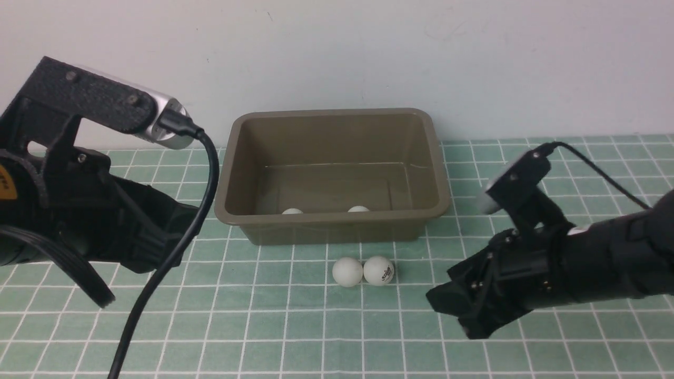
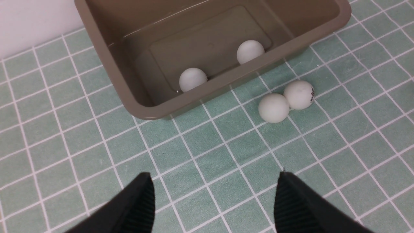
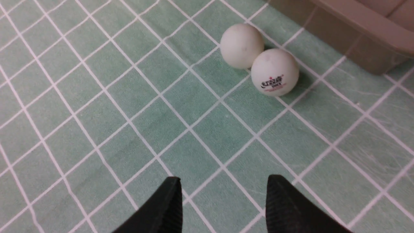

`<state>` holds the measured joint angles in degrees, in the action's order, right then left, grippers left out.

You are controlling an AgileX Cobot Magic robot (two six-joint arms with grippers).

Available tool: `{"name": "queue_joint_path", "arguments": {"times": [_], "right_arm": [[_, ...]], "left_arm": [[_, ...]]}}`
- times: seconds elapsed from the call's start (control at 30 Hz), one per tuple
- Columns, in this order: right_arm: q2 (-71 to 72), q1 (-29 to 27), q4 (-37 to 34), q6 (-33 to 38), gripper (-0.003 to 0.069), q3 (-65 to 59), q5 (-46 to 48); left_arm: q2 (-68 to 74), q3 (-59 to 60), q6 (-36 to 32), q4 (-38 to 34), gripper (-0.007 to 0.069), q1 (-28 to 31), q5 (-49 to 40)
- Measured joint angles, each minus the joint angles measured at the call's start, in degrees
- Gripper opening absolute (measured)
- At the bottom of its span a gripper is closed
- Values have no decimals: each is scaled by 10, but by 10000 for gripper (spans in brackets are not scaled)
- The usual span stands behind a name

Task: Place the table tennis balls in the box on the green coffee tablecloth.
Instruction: 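Reach for and grasp a ping pong ball on the table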

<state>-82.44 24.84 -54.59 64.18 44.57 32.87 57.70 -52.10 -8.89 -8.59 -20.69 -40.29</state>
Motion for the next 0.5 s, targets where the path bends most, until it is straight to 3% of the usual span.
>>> {"name": "queue_joint_path", "arguments": {"times": [0.2,0.37,0.5], "right_arm": [[-52,41,4,-90,327,35,-59],[-98,45,3,-143,342,74,-100],[-136,45,-11,-161,414,105,-113]], "left_arm": [[0,0,0,0,447,0,-1],[0,0,0,0,447,0,-5],[0,0,0,0,447,0,-5]]}}
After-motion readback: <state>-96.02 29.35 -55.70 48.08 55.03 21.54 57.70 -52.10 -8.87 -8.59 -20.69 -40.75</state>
